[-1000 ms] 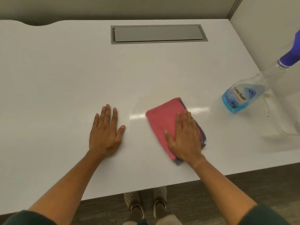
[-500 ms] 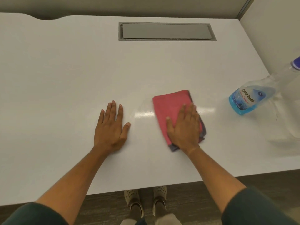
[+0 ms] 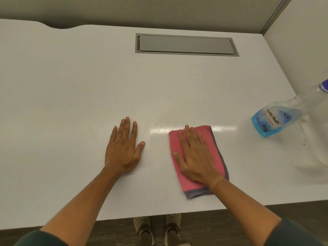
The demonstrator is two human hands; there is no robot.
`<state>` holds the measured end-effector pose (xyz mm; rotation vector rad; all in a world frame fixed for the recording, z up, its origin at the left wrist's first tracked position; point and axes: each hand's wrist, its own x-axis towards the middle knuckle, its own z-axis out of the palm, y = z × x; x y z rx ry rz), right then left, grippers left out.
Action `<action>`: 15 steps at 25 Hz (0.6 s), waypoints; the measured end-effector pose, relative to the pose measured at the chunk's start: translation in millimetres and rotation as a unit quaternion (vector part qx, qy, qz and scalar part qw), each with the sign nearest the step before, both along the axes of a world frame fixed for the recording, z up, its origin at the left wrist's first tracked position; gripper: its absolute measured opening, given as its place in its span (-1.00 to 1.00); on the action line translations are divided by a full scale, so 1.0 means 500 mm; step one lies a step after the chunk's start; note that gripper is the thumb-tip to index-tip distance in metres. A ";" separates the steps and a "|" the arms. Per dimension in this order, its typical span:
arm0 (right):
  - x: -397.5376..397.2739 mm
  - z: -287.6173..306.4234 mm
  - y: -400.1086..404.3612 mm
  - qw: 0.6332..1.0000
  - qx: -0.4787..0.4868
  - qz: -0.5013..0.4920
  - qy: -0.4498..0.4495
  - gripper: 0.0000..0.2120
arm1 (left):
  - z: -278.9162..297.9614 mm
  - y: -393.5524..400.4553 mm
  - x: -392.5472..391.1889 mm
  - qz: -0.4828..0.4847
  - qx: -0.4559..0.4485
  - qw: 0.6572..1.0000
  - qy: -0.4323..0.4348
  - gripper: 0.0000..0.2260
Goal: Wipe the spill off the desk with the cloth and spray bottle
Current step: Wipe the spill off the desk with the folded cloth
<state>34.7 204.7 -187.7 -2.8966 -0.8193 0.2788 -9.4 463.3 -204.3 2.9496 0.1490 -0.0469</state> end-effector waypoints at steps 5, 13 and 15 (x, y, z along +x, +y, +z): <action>0.073 -0.016 0.040 0.972 0.032 -0.232 -0.030 -0.29 | 0.000 -0.001 -0.001 0.003 -0.006 1.000 -0.001 -0.35; 0.187 -0.017 0.106 0.987 -0.011 -0.156 -0.048 -0.37 | -0.002 0.000 0.004 0.003 -0.003 1.000 -0.002 -0.36; 0.186 -0.015 0.111 0.994 -0.007 -0.099 -0.041 -0.38 | -0.003 0.000 0.005 0.002 -0.002 1.000 -0.003 -0.36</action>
